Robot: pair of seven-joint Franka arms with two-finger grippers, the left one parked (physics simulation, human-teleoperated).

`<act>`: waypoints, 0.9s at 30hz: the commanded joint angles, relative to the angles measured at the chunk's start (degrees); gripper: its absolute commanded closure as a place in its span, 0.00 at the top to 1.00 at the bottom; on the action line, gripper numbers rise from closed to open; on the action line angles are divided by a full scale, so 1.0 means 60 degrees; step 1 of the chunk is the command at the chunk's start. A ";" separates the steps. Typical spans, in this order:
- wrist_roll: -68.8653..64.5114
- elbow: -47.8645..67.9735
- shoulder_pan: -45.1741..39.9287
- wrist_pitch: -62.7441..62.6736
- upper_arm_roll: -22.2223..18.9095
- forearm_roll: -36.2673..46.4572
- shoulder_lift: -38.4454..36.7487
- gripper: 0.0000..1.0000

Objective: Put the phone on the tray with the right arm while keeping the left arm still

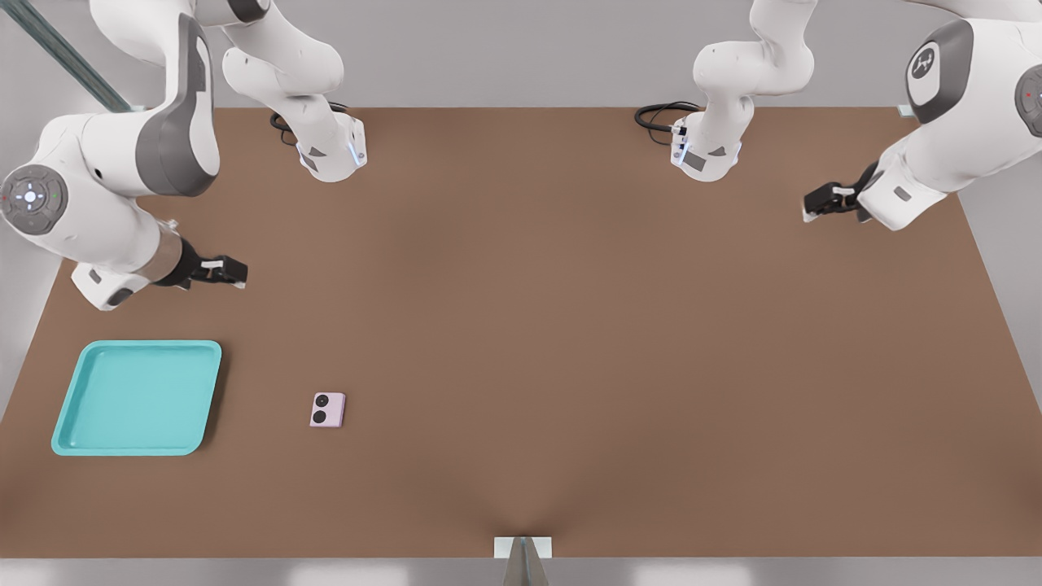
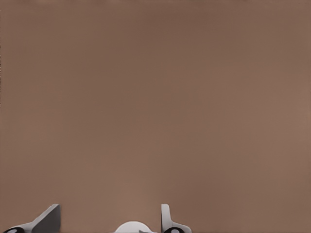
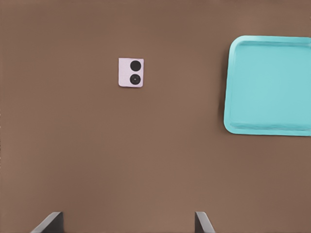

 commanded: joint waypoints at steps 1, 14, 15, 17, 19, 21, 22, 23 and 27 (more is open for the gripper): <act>0.0496 0.0005 -0.0065 0.1430 0.0044 0.0012 -0.0019 1.00; 0.0700 -0.1973 0.0374 0.8050 0.0351 -0.0090 0.4067 1.00; 0.0714 -0.2134 0.0330 0.8240 0.0337 -0.0090 0.4155 1.00; 0.0905 -0.2251 0.0316 0.8680 0.0337 -0.0090 0.4433 1.00; 0.1066 -0.2222 0.0286 0.9310 0.0337 -0.0090 0.4785 1.00; 0.1066 -0.2207 0.0257 0.9808 0.0337 -0.0076 0.5048 1.00; 0.1066 -0.2193 0.0257 0.9984 0.0307 -0.0076 0.5181 1.00; 0.1110 -0.2193 0.0272 0.9999 0.0307 -0.0046 0.5225 1.00; 0.1227 -0.2119 0.0272 1.0365 0.0278 -0.0061 0.5576 1.00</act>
